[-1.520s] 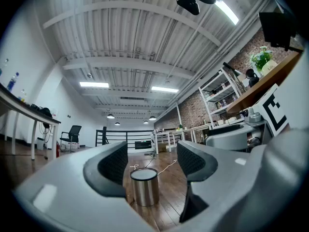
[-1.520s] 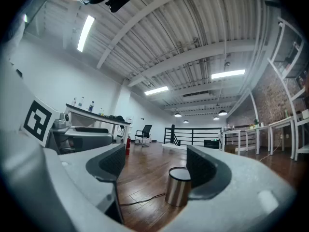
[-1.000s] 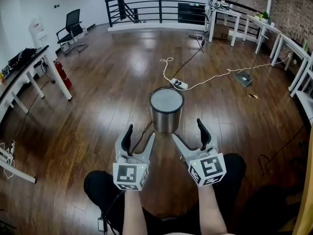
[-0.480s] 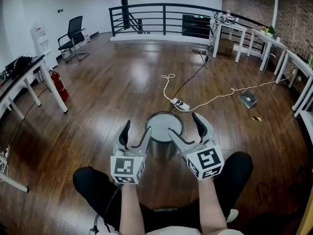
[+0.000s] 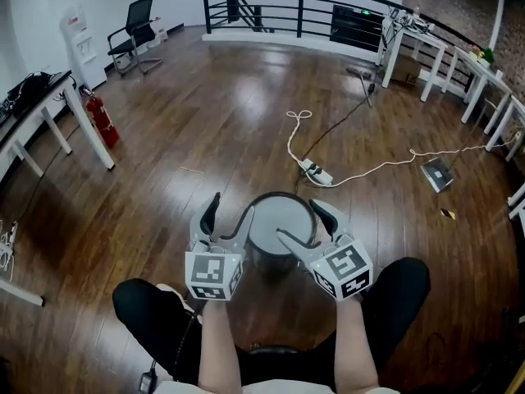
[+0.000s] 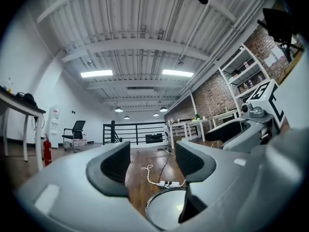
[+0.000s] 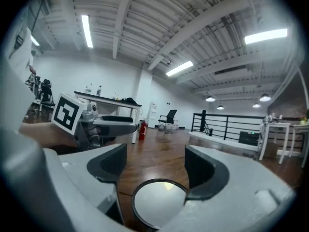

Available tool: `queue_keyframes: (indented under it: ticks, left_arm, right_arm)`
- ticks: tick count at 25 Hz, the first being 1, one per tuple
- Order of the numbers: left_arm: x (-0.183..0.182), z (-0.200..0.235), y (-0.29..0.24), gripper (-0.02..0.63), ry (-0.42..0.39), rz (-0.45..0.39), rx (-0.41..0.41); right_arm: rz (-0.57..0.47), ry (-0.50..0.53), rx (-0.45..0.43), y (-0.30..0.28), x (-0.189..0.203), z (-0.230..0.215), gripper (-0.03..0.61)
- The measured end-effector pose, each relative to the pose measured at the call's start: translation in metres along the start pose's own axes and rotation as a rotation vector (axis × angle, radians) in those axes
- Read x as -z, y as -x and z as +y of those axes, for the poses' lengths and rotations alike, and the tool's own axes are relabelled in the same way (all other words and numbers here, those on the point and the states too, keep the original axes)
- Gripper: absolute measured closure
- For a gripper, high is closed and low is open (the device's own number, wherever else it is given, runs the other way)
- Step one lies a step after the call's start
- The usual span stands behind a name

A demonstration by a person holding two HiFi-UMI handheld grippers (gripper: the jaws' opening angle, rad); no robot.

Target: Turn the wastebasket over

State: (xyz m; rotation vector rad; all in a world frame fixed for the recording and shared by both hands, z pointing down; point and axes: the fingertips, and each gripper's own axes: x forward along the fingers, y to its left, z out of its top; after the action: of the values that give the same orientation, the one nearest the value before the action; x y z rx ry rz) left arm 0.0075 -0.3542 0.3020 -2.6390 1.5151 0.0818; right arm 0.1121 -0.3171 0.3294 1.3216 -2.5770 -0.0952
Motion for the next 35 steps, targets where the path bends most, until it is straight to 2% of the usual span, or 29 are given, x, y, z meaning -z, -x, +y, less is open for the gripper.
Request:
queue_keyframes:
  ticks: [3, 9, 14, 17, 21, 23, 26, 29, 33, 35]
  left_arm:
    - [0.014, 0.025, -0.01, 0.31, 0.009, 0.029, -0.05]
    - [0.054, 0.058, -0.019, 0.319, 0.041, 0.096, -0.123]
    - [0.086, 0.078, -0.02, 0.324, 0.072, 0.147, -0.162]
    - [0.101, 0.086, -0.017, 0.324, 0.086, 0.17, -0.179]
    - [0.119, 0.093, -0.018, 0.324, 0.102, 0.202, -0.197]
    - [0.123, 0.094, -0.017, 0.324, 0.119, 0.208, -0.208]
    - [0.126, 0.095, -0.015, 0.328, 0.142, 0.206, -0.213]
    - [0.131, 0.094, -0.012, 0.331, 0.15, 0.215, -0.218]
    - [0.136, 0.096, -0.008, 0.331, 0.145, 0.231, -0.228]
    - [0.136, 0.097, -0.008, 0.331, 0.145, 0.231, -0.233]
  right_arm:
    - [0.147, 0.01, -0.143, -0.043, 0.039, 0.02, 0.242]
    - [0.411, 0.071, -0.316, -0.114, 0.123, 0.067, 0.276]
    - [0.612, 0.076, -0.394, -0.147, 0.193, 0.093, 0.307]
    - [0.679, 0.082, -0.403, -0.157, 0.217, 0.101, 0.344]
    - [0.709, 0.15, -0.364, -0.168, 0.235, 0.099, 0.367]
    - [0.709, 0.182, -0.351, -0.169, 0.241, 0.101, 0.434]
    - [0.698, 0.19, -0.333, -0.17, 0.241, 0.103, 0.448]
    - [0.683, 0.099, -0.331, -0.169, 0.238, 0.103, 0.475]
    - [0.612, -0.121, -0.361, -0.168, 0.227, 0.09, 0.514]
    - [0.56, -0.149, -0.36, -0.167, 0.214, 0.079, 0.52]
